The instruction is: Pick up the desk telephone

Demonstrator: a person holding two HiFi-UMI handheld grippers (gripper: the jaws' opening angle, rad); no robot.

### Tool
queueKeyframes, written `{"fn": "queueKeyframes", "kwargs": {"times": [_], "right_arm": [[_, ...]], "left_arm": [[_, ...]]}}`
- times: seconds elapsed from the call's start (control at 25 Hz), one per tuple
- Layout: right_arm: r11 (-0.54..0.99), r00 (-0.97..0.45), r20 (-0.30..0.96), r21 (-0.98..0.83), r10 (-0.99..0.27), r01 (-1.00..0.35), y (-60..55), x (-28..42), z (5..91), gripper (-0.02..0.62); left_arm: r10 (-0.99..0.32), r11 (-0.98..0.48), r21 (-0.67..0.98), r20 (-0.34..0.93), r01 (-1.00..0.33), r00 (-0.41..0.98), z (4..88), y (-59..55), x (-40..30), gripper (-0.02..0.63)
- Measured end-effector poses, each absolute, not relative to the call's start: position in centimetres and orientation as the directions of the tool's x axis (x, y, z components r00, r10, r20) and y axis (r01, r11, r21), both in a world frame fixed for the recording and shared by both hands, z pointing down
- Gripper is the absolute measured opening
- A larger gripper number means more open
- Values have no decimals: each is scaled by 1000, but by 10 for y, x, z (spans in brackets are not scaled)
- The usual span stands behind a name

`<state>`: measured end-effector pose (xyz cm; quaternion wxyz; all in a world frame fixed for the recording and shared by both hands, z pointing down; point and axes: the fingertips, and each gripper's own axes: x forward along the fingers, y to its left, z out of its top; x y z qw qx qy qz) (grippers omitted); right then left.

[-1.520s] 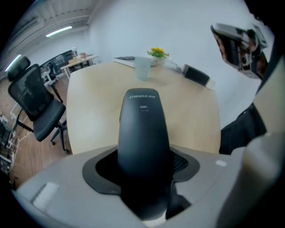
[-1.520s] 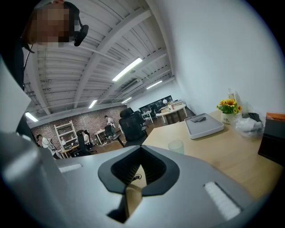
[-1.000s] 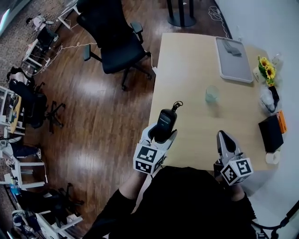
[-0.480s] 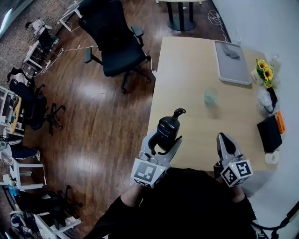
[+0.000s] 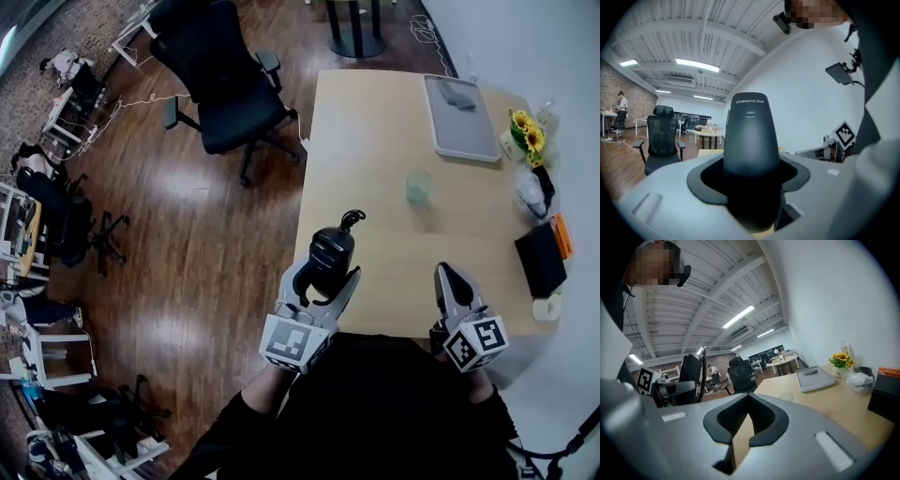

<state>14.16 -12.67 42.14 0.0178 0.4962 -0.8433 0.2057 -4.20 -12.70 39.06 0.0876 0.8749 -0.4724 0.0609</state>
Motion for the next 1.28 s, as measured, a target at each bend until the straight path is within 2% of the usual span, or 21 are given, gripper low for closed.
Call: {"fn": "queueKeyframes", "kwargs": {"times": [0.36,1.28], "right_arm": [[432,-517,236,-331,-823,-839,-127,140,421,2],[423,-499,222,-313,-838,-850,-136,136,414,2]], "left_arm": [[-827,-534,96,149,-840,543,381,-129,-39,262],[-809,-531,107,232,-841,540,381,-141,-46,262]]}}
